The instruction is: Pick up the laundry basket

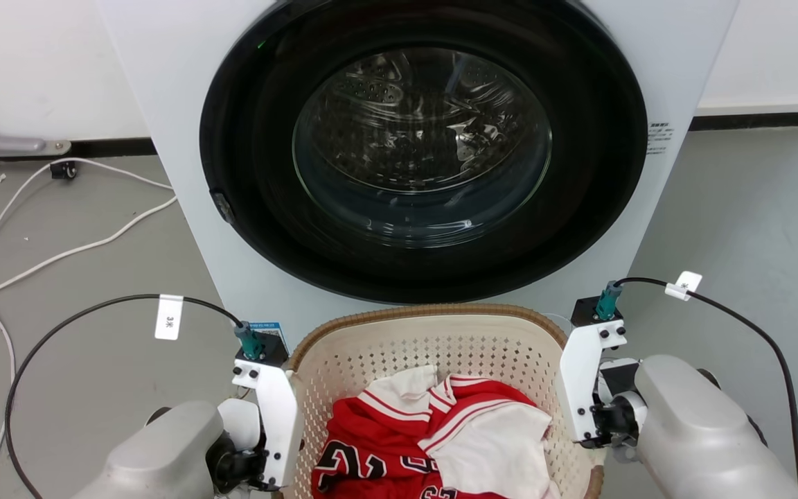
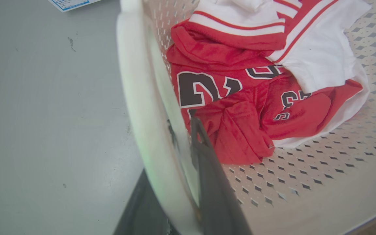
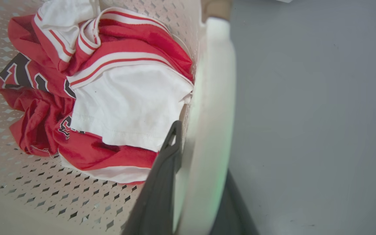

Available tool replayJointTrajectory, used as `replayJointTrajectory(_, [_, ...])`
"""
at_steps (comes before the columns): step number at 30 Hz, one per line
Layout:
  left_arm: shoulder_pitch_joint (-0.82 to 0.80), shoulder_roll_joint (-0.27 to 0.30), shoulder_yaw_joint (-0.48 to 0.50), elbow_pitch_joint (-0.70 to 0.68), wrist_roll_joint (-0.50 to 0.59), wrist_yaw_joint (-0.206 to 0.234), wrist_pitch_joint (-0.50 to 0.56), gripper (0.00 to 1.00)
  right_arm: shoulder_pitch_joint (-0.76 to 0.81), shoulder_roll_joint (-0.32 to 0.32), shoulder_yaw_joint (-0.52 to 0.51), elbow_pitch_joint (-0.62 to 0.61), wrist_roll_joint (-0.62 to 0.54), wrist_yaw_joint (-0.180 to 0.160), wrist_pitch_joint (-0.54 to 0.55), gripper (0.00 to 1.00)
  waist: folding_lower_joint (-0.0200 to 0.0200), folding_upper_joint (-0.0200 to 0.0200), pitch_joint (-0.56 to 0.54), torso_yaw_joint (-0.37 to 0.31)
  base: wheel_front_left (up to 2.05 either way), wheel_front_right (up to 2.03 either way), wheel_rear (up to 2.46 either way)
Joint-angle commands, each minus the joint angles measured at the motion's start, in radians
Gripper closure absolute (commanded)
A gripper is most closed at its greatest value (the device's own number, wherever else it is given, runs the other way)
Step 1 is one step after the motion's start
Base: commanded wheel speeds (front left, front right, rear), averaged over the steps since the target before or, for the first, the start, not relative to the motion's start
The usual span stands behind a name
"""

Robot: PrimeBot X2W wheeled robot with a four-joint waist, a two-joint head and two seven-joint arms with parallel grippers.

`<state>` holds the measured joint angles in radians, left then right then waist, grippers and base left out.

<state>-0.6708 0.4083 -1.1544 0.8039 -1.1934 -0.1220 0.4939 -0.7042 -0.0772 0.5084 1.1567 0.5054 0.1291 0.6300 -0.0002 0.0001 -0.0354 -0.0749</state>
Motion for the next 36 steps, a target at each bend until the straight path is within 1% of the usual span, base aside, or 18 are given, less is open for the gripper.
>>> replayJointTrajectory(1, [-0.004, -0.001, -0.018, -0.016, -0.006, -0.013, 0.011, 1.0, -0.002, -0.011, 0.011, -0.017, 0.016, 0.003, 0.006, 1.0, 0.0002, -0.0001, -0.006, 0.0, 0.0, 0.0, 0.0])
replayJointTrajectory(13, [0.004, -0.021, -0.062, -0.015, -0.05, -0.014, 0.04, 1.0, 0.017, -0.034, 0.072, -0.032, 0.092, 0.003, 0.043, 1.0, 0.0002, -0.0001, -0.027, 0.006, 0.0, 0.0, 0.0])
replayJointTrajectory(36, [0.008, -0.021, -0.101, -0.027, -0.089, -0.015, 0.025, 1.0, 0.004, -0.042, 0.144, -0.007, 0.158, 0.003, 0.032, 1.0, 0.0002, -0.0001, -0.041, 0.012, 0.0, 0.0, 0.0])
